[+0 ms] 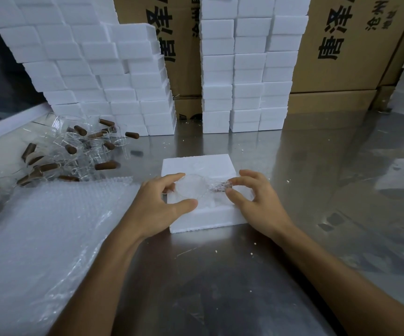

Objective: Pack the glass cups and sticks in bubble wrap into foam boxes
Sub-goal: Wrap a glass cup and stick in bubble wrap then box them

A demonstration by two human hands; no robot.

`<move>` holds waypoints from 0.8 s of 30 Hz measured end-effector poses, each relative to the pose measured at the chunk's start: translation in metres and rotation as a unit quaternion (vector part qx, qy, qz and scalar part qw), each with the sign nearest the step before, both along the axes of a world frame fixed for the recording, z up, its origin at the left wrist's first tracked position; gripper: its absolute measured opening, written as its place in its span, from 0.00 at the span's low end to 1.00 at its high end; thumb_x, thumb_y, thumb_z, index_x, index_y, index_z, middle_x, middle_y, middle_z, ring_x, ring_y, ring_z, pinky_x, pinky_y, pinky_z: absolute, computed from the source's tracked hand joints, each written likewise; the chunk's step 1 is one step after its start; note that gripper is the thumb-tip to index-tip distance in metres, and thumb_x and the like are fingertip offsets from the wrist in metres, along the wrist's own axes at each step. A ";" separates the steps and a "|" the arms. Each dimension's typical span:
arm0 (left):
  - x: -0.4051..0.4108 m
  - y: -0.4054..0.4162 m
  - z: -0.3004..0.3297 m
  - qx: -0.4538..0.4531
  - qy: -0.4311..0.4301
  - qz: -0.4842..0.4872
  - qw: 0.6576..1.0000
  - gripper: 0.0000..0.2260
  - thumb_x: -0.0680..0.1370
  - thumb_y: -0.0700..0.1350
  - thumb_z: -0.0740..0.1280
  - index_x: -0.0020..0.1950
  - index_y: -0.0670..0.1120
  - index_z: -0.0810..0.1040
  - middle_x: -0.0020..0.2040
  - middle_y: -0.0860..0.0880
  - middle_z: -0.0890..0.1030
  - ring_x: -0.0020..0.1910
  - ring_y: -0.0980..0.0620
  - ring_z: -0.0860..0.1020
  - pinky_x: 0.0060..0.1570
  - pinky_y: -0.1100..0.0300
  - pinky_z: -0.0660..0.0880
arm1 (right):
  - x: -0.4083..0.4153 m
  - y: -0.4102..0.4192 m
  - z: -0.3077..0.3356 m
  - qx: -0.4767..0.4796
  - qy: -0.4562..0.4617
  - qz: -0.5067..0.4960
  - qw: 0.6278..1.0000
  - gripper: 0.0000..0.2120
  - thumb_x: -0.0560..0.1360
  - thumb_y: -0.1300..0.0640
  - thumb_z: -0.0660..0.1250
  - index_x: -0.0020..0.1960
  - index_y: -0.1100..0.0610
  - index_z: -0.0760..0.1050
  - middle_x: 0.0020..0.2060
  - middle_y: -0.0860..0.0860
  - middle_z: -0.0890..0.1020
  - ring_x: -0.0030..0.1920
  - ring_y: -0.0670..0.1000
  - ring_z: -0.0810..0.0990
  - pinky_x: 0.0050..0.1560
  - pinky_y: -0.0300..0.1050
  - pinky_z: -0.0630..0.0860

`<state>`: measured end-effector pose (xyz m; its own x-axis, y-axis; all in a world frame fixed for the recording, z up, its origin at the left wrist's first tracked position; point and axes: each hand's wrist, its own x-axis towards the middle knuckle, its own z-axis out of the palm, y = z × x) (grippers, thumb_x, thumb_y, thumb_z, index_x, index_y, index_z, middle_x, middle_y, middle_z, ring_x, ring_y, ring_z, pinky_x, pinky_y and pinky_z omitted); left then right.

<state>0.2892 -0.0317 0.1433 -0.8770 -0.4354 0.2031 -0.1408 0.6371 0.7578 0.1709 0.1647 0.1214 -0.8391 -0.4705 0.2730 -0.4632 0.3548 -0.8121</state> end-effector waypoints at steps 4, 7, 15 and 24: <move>-0.003 0.008 0.002 0.017 -0.017 0.005 1.000 0.35 0.64 0.59 0.69 0.71 0.54 0.73 0.60 0.56 0.71 0.65 0.53 0.68 0.66 0.56 0.66 | 0.001 0.001 0.000 0.002 0.001 0.004 1.000 0.09 0.78 0.50 0.69 0.56 0.50 0.81 0.69 0.46 0.70 0.63 0.37 0.67 0.62 0.30 0.59; -0.003 0.013 0.004 0.003 -0.016 0.015 1.000 0.35 0.63 0.59 0.67 0.70 0.51 0.74 0.60 0.56 0.69 0.67 0.52 0.67 0.69 0.55 0.64 | 0.000 0.000 0.000 0.012 0.014 -0.001 1.000 0.10 0.78 0.51 0.68 0.58 0.51 0.81 0.69 0.47 0.69 0.62 0.37 0.65 0.58 0.25 0.56; -0.001 0.015 0.006 -0.019 -0.014 0.024 0.999 0.30 0.62 0.61 0.69 0.62 0.52 0.77 0.57 0.55 0.72 0.61 0.52 0.70 0.61 0.58 0.68 | -0.002 -0.003 -0.001 0.014 0.017 -0.012 1.000 0.10 0.78 0.53 0.69 0.59 0.53 0.81 0.67 0.48 0.70 0.65 0.41 0.68 0.58 0.24 0.56; -0.003 0.010 0.000 -0.020 -0.013 0.021 0.999 0.27 0.74 0.56 0.73 0.71 0.53 0.72 0.61 0.56 0.69 0.63 0.54 0.69 0.62 0.58 0.65 | 0.000 -0.003 -0.001 0.003 -0.010 -0.019 1.000 0.12 0.78 0.51 0.69 0.61 0.50 0.80 0.69 0.48 0.66 0.69 0.43 0.66 0.64 0.33 0.58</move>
